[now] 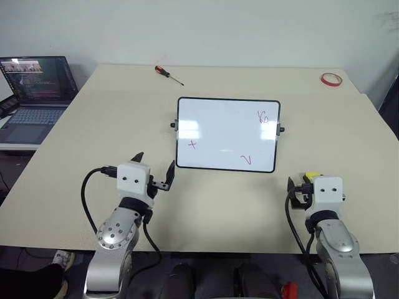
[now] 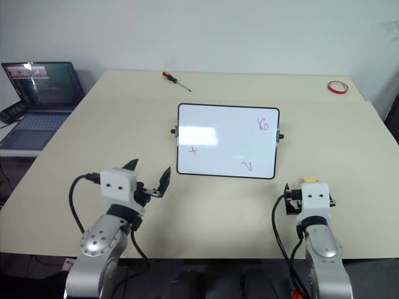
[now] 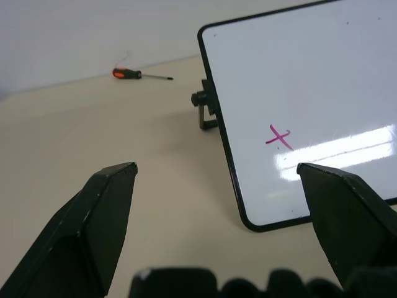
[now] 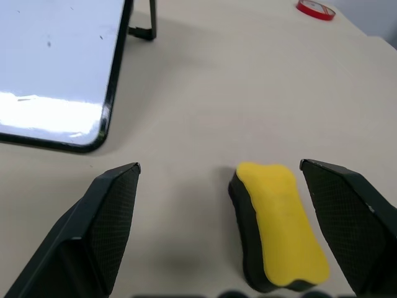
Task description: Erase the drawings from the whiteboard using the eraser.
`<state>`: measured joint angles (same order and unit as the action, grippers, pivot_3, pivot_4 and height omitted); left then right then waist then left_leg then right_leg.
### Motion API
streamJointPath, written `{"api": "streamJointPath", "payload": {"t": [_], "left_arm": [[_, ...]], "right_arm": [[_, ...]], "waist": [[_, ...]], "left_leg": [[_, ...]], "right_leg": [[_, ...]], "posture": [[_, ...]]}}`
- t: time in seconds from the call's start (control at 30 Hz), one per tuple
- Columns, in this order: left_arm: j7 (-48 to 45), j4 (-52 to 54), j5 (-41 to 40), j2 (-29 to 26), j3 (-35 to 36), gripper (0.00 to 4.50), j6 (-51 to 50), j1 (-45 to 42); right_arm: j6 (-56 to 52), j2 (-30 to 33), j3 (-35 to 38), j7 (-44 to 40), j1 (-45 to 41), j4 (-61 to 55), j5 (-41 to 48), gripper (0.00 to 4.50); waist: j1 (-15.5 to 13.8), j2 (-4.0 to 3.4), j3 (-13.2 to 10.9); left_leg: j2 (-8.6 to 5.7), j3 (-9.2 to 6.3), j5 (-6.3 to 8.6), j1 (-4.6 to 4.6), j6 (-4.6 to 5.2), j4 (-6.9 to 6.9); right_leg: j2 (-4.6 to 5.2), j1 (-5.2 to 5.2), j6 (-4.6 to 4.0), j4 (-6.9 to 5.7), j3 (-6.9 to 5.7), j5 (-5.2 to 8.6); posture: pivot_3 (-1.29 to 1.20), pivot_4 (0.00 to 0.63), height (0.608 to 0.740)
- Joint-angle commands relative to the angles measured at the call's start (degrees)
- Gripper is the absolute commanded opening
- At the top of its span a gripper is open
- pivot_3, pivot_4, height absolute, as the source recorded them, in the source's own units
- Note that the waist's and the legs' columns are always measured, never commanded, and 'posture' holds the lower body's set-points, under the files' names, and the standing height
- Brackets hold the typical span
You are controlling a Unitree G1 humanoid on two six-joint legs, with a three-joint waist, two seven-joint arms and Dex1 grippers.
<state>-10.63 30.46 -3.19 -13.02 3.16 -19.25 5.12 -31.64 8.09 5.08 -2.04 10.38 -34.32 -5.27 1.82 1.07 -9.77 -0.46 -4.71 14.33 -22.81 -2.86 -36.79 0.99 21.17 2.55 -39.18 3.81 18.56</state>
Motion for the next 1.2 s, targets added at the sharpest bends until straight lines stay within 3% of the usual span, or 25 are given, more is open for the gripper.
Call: {"api": "streamJointPath", "payload": {"t": [0.03,0.47,1.2], "left_arm": [[0.64,0.86,0.25,0.51,0.03,4.50,1.85,-0.26],[0.75,4.94,0.33,0.19,0.85,4.50,2.16,5.85],[0.23,1.75,0.18,-0.21,1.39,4.50,3.23,0.75]], "right_arm": [[0.26,0.20,0.42,0.18,-1.13,-1.89,-0.11,4.47],[-0.28,0.68,-0.63,-1.39,-2.54,-1.00,0.23,4.47],[0.64,0.68,1.04,-1.05,-3.39,0.06,0.16,4.47]], "waist": [[0.02,0.00,0.00],[0.00,0.00,0.00],[0.00,-0.01,0.01]], "left_leg": [[0.00,0.01,0.00,0.00,0.00,0.00],[0.01,-0.01,0.00,0.01,0.00,0.01],[0.00,-0.01,0.00,0.01,0.00,-0.02]], "right_leg": [[0.00,0.00,0.00,0.00,0.01,0.00],[0.01,-0.01,0.00,0.03,0.05,0.00],[0.00,-0.03,0.00,0.03,-0.02,0.00]], "posture": [[0.00,0.150,0.740],[0.00,0.150,0.740],[0.00,0.150,0.740]]}}
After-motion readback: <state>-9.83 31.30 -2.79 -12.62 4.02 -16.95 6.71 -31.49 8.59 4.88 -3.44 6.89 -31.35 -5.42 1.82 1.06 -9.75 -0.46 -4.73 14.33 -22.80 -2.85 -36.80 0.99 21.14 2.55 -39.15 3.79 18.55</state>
